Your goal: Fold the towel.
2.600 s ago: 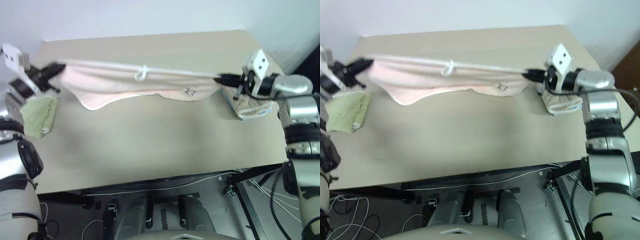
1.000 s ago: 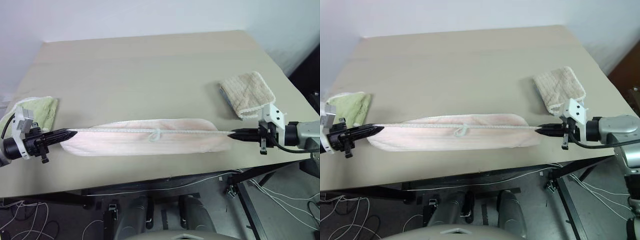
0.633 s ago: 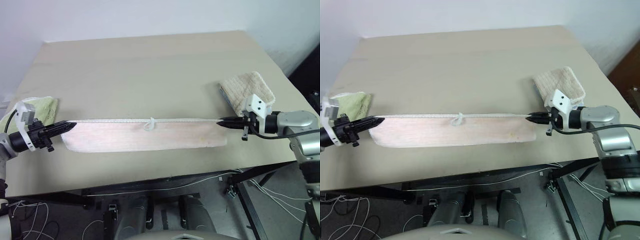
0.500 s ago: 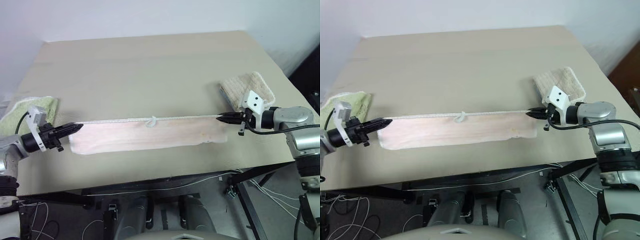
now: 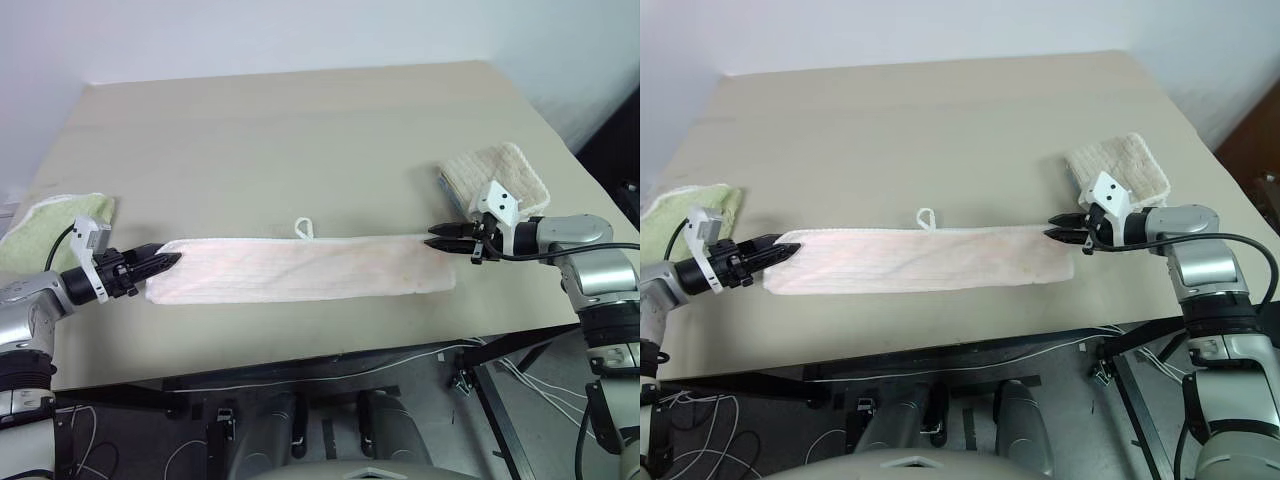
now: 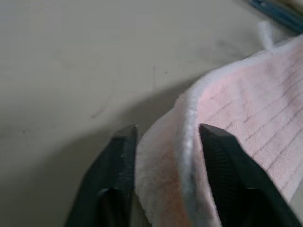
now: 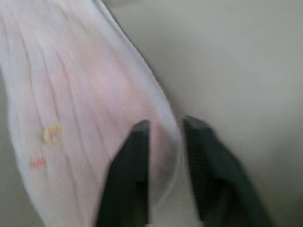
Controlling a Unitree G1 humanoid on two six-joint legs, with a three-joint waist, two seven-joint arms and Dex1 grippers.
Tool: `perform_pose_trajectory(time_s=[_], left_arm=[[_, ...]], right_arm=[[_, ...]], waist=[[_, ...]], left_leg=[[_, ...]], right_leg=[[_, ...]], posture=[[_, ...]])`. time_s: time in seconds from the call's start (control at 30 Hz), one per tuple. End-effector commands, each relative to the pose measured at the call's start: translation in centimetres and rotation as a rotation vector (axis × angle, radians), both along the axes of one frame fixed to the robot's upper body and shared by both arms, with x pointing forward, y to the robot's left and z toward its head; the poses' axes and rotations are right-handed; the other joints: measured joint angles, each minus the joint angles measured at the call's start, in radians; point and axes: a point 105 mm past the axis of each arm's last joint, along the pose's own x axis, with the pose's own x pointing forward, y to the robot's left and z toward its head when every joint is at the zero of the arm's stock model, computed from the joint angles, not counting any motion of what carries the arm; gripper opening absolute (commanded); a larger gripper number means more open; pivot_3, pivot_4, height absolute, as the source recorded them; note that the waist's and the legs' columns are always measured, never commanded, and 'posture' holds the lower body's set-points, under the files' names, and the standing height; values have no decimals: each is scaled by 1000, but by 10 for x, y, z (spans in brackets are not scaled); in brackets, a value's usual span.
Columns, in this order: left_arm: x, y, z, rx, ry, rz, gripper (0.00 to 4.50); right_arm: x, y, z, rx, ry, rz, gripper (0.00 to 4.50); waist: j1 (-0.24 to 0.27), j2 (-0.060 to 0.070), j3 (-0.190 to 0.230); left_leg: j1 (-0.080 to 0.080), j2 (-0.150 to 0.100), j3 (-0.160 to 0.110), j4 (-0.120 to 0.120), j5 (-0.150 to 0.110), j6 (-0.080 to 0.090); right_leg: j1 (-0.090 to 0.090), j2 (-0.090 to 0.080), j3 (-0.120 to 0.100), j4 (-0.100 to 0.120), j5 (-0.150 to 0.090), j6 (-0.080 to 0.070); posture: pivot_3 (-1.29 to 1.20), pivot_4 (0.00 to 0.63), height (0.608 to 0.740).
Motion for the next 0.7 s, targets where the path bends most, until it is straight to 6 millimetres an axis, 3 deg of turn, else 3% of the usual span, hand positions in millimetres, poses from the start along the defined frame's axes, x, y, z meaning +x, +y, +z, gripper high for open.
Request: perform_pose_trajectory(time_s=[0.03,0.13,0.23,0.33,0.43,0.53,0.7], left_arm=[[0,9,12,11,-31,21,3412],[-2,8,15,-9,-34,16,4417],[-2,10,17,0,-58,35,4500],[5,16,34,9,-163,102,4500],[5,9,64,-73,-263,90,4500],[-6,-14,71,-109,-254,-17,4500],[-19,-51,78,-168,-269,-149,4500]], right_arm=[[0,2,24,28,-75,18,2420],[2,2,28,59,-84,2,3403],[4,-6,32,81,-87,-63,4450],[-3,-16,37,151,-31,-123,4483],[-10,-22,42,264,60,-203,4483],[-20,-31,29,263,176,-304,4483],[-49,-38,25,463,432,-397,4483]], waist=[[0,0,0],[0,0,0],[1,0,0],[3,0,0],[5,0,0],[5,0,0],[3,0,0]], left_leg=[[0,0,0,0,0,0],[0,0,0,0,0,0],[0,0,0,0,0,0],[0,0,0,0,0,0],[-1,0,0,0,0,0],[-1,0,0,0,0,0],[-1,0,0,-1,0,0]], right_leg=[[0,0,0,0,0,0],[0,0,0,0,0,0],[0,0,0,0,0,0],[0,0,0,0,0,0],[0,0,0,0,0,0],[0,-1,0,-1,-1,-1],[0,-1,0,-1,-1,-1]], posture=[[0,150,740],[0,150,740],[0,150,740],[0,150,740],[0,150,740],[0,150,740],[0,150,740]])
